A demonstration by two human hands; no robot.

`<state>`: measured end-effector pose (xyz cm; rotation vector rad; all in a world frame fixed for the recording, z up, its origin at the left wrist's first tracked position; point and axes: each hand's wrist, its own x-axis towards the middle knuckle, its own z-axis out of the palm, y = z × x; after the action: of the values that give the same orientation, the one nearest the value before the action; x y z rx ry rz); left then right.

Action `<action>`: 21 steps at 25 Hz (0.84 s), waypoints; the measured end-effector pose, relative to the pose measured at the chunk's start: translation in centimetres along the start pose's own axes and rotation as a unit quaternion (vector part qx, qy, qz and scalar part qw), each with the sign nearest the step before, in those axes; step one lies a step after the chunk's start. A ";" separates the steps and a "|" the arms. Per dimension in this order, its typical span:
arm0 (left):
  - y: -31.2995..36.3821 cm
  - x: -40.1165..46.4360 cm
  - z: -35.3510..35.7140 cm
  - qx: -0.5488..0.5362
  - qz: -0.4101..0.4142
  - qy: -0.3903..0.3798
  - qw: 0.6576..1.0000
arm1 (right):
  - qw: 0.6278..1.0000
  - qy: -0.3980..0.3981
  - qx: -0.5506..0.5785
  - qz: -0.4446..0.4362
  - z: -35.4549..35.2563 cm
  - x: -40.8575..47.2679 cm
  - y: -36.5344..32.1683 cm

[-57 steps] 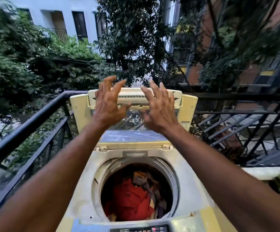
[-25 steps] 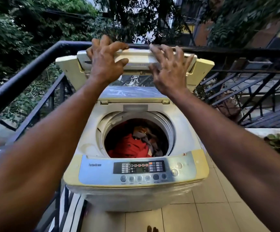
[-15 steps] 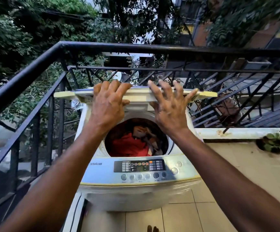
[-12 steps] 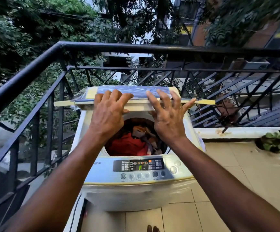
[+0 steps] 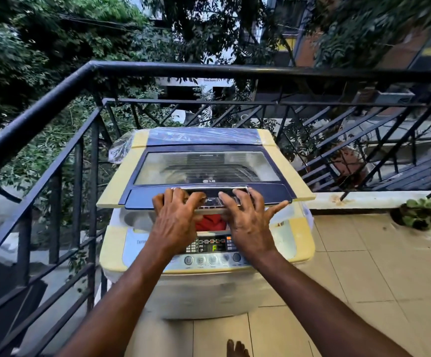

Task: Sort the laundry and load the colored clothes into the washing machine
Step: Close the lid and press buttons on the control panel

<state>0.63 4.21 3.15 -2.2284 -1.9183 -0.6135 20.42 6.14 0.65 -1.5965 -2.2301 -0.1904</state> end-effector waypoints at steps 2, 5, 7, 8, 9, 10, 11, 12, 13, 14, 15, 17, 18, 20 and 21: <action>-0.2 -1.0 0.7 -0.024 0.006 -0.016 1.000 | 0.999 -0.039 0.009 0.003 0.4 -0.9 0.0; -0.5 -2.3 1.6 -0.055 0.018 -0.046 0.997 | 0.996 -0.083 0.020 -0.001 0.9 -2.1 0.1; -0.8 -2.9 2.1 -0.063 0.030 -0.066 0.995 | 0.994 -0.105 0.029 -0.005 1.2 -2.8 0.3; -0.9 -3.1 2.4 -0.065 0.035 -0.076 0.994 | 0.993 -0.115 0.028 -0.006 1.4 -3.1 0.4; -1.0 -3.3 2.6 -0.066 0.038 -0.083 0.994 | 0.992 -0.125 0.023 -0.009 1.6 -3.4 0.5; -1.2 -3.6 2.8 -0.067 0.040 -0.089 0.993 | 0.991 -0.135 0.018 -0.012 1.7 -3.7 0.6; -1.2 -3.8 3.0 -0.066 0.041 -0.095 0.992 | 0.989 -0.144 0.013 -0.015 1.9 -4.0 0.7; -1.2 -4.0 3.2 -0.066 0.039 -0.100 0.992 | 0.988 -0.154 0.010 -0.019 1.9 -4.1 0.8; -1.1 -4.2 3.4 -0.069 0.035 -0.103 0.992 | 0.987 -0.161 0.008 -0.021 2.0 -4.3 0.8; -1.0 -4.4 3.6 -0.076 0.027 -0.103 0.991 | 0.986 -0.166 0.005 -0.021 2.0 -4.4 0.9; -0.9 -4.5 3.8 -0.085 0.016 -0.100 0.991 | 0.986 -0.168 0.004 -0.021 2.1 -4.5 0.9; -0.6 -4.6 4.0 -0.092 0.001 -0.095 0.991 | 0.985 -0.169 0.010 -0.018 2.1 -4.6 0.9; -0.5 -4.7 4.0 -0.090 0.000 -0.096 0.991 | 0.985 -0.170 0.015 -0.017 2.1 -4.7 0.8; -0.7 -4.9 4.0 -0.082 0.002 -0.105 0.991 | 0.985 -0.169 0.022 -0.011 2.0 -4.7 0.6; -0.8 -4.9 4.0 -0.077 0.003 -0.110 0.991 | 0.985 -0.172 0.022 -0.008 2.0 -4.8 0.5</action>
<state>0.22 1.27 -2.49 -2.4907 -2.0255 -0.5514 21.74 2.79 -3.06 -1.6944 -2.4797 0.1419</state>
